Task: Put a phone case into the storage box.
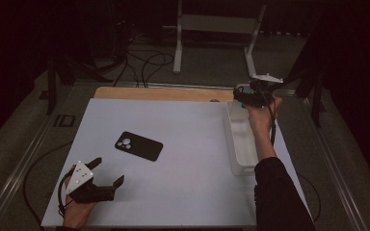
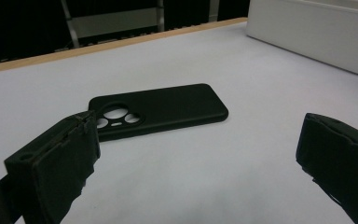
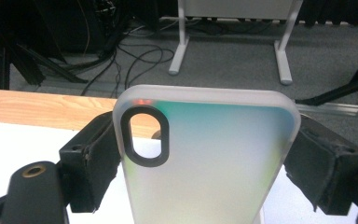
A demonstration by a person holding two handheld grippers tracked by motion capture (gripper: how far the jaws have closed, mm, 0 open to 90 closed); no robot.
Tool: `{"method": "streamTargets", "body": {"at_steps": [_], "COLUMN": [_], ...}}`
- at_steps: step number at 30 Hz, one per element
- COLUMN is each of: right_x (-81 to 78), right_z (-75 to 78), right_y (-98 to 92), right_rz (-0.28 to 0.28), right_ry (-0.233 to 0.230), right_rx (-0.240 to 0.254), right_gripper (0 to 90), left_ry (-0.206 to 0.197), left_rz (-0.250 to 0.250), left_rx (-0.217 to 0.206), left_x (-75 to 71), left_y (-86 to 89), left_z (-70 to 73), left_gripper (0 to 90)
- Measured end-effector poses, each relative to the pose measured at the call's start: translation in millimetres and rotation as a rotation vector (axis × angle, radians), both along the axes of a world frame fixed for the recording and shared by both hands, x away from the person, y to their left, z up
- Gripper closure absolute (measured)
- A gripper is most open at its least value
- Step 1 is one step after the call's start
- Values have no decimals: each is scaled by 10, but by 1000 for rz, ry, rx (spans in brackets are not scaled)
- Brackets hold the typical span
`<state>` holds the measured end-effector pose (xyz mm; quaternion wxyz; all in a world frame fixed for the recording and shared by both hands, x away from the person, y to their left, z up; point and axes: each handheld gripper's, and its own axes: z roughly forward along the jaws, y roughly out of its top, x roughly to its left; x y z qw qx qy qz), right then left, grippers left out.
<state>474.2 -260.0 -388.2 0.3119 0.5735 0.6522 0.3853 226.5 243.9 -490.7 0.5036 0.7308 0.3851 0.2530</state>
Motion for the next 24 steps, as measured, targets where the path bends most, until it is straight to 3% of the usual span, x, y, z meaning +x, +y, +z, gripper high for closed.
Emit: {"method": "streamTargets", "body": {"at_steps": [5,24], "right_x": [27,168], "right_z": [-96,-387], "right_y": [33,98], "right_rz": [-1,-17], "right_ry": [22,104], "right_rx": [-30,-69], "right_gripper": [169,167], "left_ry": [0,-3], "left_rz": [0,5], "left_rx": [2,-15], "left_x": [-1,-9], "left_y": [-2,19], "left_z": [0,8], "left_gripper": [3,3]}}
